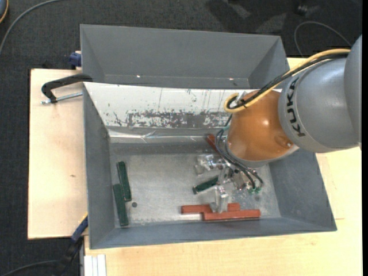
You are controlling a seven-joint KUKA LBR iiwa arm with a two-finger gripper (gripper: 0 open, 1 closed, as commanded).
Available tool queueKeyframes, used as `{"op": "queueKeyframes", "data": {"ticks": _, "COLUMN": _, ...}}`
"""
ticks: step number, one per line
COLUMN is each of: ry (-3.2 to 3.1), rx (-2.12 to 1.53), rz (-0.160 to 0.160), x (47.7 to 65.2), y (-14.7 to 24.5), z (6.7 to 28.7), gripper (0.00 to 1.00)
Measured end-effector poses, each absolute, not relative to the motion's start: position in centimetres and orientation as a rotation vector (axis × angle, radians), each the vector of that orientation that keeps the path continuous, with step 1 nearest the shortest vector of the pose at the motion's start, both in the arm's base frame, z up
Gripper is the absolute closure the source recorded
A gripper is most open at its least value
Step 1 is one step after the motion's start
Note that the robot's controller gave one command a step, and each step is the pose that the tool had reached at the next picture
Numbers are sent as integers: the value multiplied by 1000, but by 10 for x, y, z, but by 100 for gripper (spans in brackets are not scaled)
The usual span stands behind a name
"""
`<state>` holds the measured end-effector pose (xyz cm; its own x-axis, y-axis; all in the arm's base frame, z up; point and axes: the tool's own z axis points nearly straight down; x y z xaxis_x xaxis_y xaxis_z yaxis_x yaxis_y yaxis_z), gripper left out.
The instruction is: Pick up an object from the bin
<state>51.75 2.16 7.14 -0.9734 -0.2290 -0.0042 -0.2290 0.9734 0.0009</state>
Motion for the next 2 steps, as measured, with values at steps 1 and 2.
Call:
{"op": "queueKeyframes", "data": {"ticks": 1, "ry": 3121, "rx": -362, "rz": 2, "x": 516, "y": 21, "z": 71, "gripper": 100}}
{"op": "queueKeyframes", "data": {"ticks": 2, "ry": 3110, "rx": -320, "rz": -2, "x": 525, "y": -1, "z": 216, "gripper": 100}}
